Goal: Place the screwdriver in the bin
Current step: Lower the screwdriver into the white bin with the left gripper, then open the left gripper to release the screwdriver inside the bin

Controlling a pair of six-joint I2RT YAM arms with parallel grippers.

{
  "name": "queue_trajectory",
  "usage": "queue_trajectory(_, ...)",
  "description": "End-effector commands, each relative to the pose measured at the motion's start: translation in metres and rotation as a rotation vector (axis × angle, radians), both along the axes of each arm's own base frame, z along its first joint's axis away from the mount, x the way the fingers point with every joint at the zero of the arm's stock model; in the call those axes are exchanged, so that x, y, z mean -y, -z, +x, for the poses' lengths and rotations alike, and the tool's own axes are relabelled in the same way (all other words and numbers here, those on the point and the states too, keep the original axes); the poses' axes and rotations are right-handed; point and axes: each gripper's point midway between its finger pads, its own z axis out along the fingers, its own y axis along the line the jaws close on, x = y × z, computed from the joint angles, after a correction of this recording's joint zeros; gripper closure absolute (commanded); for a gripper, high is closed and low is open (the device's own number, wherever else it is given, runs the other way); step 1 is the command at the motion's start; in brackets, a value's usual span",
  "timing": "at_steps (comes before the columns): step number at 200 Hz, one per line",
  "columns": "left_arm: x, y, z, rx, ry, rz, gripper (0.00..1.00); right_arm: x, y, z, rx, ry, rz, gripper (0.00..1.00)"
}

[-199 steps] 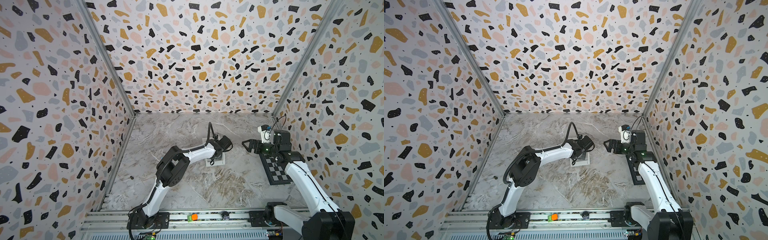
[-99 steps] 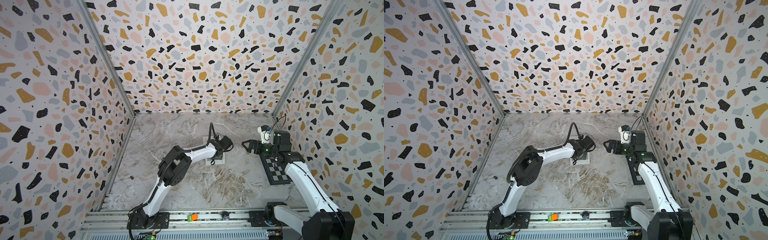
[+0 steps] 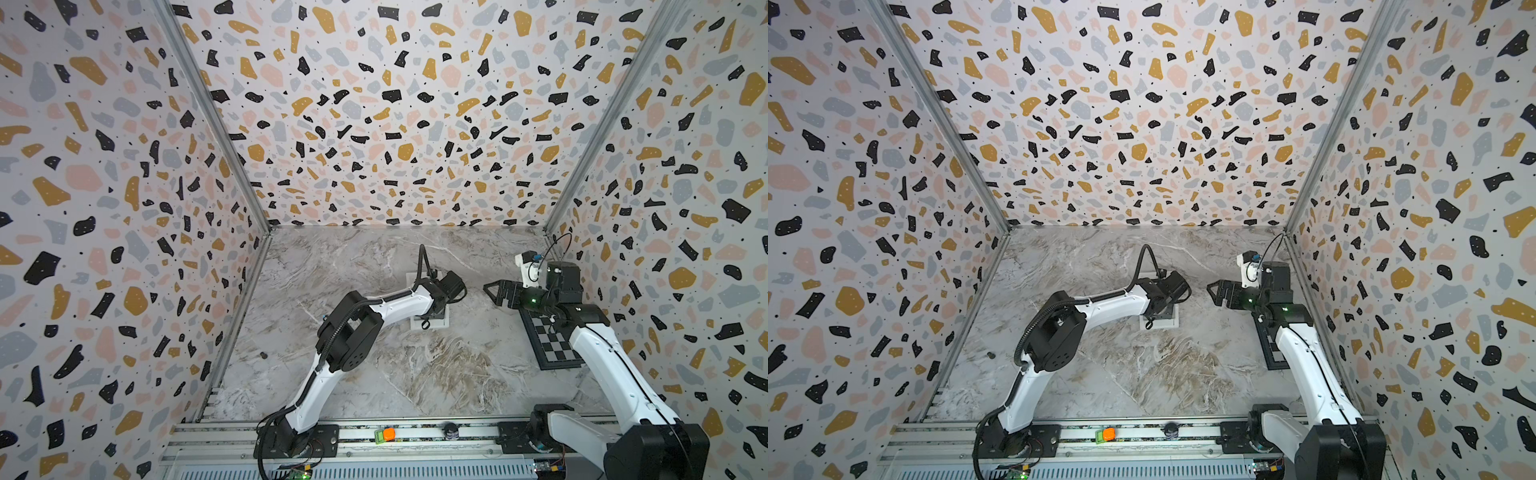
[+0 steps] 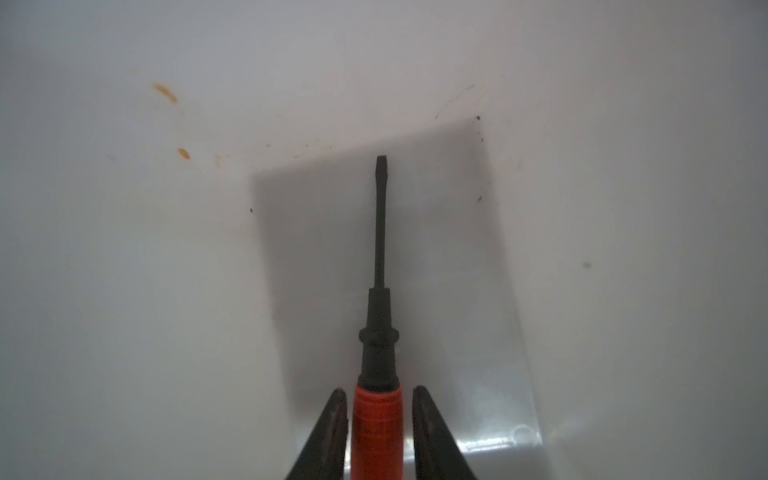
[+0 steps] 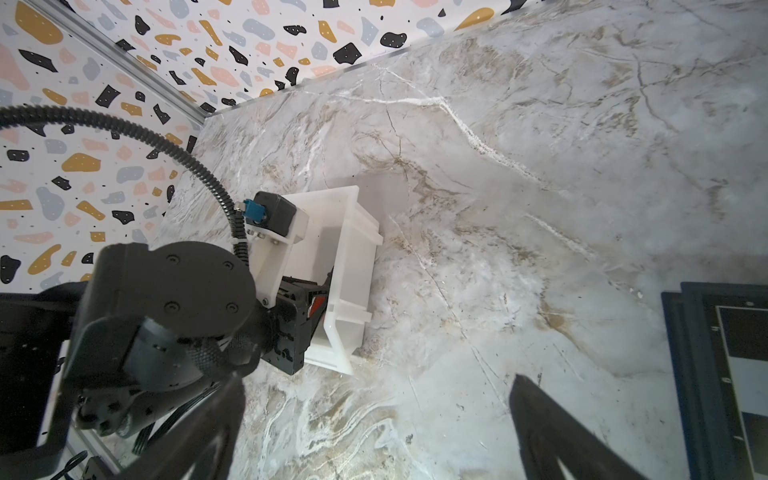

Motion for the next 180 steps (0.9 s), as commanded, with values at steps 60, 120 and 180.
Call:
queue_trajectory(60, 0.014, -0.066, 0.016, 0.082, 0.006, -0.08, 0.69, 0.0, -0.008, -0.002, 0.023, 0.0, 0.007, 0.01)
queue_trajectory(120, 0.013, -0.138, 0.03, 0.204, 0.01, -0.105, 0.68, 0.001, -0.013, 0.003, 0.031, 0.01, -0.018, 0.01)
queue_trajectory(180, -0.013, -0.222, 0.047, 0.395, 0.016, -0.183, 0.57, -0.011, -0.031, 0.017, 0.052, -0.004, -0.071, 0.01)
